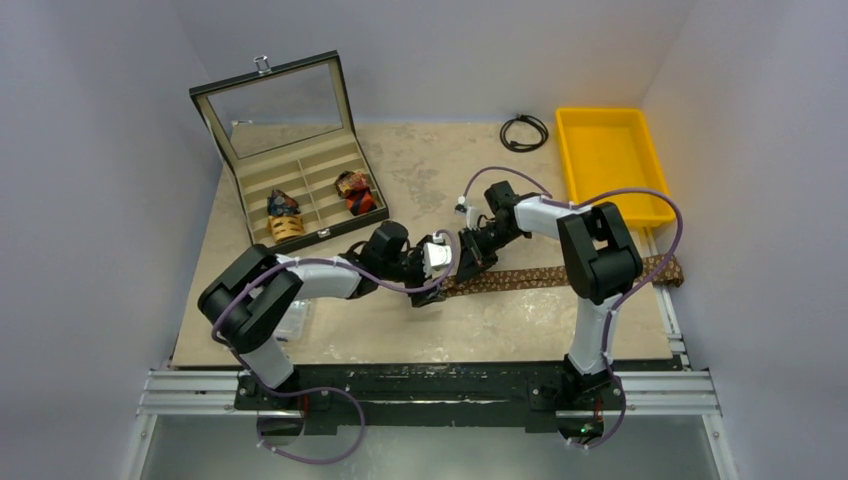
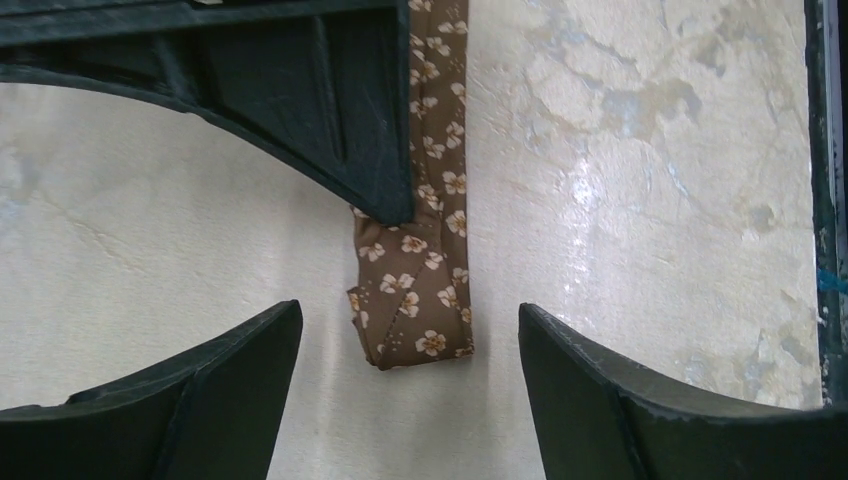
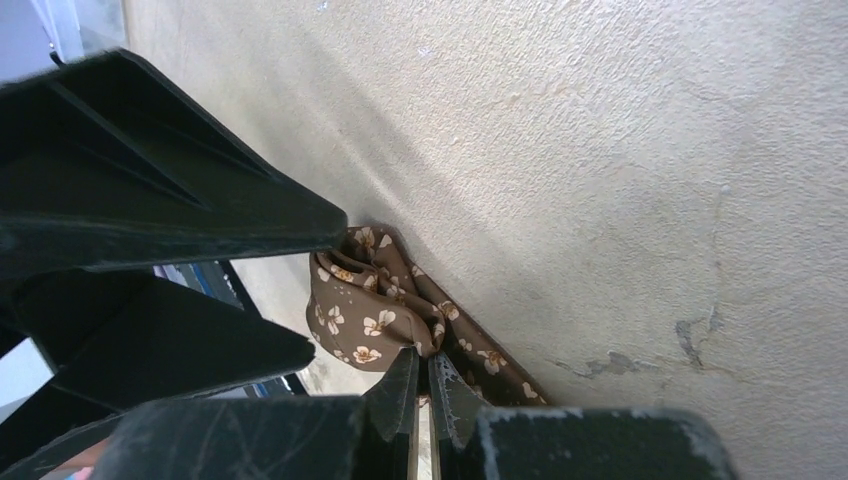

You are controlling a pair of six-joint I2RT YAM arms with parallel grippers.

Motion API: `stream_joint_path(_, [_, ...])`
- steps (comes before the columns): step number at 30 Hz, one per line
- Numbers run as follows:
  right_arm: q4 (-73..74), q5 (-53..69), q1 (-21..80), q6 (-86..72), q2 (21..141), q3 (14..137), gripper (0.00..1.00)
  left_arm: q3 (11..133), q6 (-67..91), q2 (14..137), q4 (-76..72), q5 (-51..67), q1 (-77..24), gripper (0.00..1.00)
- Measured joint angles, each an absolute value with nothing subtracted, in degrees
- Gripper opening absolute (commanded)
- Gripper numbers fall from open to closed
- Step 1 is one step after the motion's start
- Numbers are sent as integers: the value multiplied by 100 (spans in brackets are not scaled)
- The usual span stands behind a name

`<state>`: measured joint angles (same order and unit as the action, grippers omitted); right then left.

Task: Roll the ties
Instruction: Roll the tie at the center of the board.

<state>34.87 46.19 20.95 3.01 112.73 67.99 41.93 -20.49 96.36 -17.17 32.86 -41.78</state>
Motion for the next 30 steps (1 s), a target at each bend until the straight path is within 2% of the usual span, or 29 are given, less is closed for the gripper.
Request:
stream_joint_path(3, [3489, 4633, 2095, 303, 11227, 6799, 0, 4132, -1874, 9494, -1944, 3210, -4150, 90])
stream_joint_path(7, [3492, 4724, 2099, 303, 11183, 6799, 0, 4160, -1747, 9515, -1986, 3107, -4154, 91])
stream_joint_path(13, [3496, 4818, 2110, 298, 11168, 6799, 0, 4327, -1752, 9944, -1815, 2941, -4335, 77])
stream_joint_path(17, [3498, 4928, 2121, 294, 11163, 6801, 0, 4456, -1938, 10147, -1717, 2886, -4436, 57])
stream_joint_path(19, [3511, 4967, 2130, 290, 11139, 6801, 0, 4587, -2091, 10217, -1594, 2869, -4440, 41])
stream_joint_path(21, [3522, 5046, 2137, 287, 11083, 6801, 0, 4711, -2283, 10254, -1441, 2851, -4434, 31])
stream_joint_path(23, [3542, 5070, 2137, 287, 11000, 6801, 0, 4794, -2515, 10256, -1256, 2849, -4425, 28])
stream_joint_path(30, [3538, 5030, 2139, 290, 10849, 6790, 0, 5098, -3496, 10256, -451, 3011, -4386, 27])
